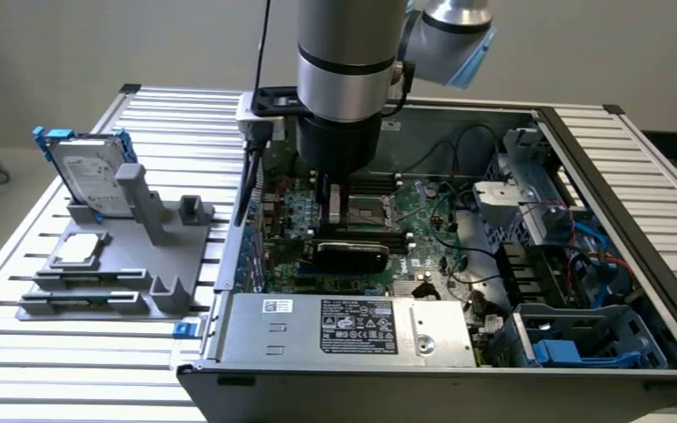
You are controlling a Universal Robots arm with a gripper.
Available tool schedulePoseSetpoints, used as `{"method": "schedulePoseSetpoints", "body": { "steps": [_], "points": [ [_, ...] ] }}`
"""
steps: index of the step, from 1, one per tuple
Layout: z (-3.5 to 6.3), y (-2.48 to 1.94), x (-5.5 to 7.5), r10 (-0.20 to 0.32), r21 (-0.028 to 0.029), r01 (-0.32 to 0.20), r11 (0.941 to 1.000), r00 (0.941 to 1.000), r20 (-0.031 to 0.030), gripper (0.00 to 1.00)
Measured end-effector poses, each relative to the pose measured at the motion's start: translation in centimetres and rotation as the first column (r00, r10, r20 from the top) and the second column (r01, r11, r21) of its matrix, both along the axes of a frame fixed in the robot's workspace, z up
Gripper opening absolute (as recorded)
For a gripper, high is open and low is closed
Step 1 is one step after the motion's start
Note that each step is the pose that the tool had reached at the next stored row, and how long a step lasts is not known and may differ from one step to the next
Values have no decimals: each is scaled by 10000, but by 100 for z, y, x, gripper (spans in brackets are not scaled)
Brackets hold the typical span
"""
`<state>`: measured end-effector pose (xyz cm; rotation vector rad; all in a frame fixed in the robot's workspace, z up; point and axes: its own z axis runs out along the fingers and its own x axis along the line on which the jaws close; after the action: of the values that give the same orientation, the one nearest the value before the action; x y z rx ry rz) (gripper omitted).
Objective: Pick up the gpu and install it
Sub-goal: 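Press down on the gpu until it lock into place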
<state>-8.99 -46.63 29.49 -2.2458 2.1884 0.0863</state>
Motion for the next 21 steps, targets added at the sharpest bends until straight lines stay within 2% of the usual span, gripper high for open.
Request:
{"method": "schedulePoseSetpoints", "body": {
  "steps": [10,21],
  "points": [
    [-150,70,-33,30,26,-30,10000,10000,86,11],
    [-226,79,-33,115,23,-115,9999,9999,91,11]
  ]
}}
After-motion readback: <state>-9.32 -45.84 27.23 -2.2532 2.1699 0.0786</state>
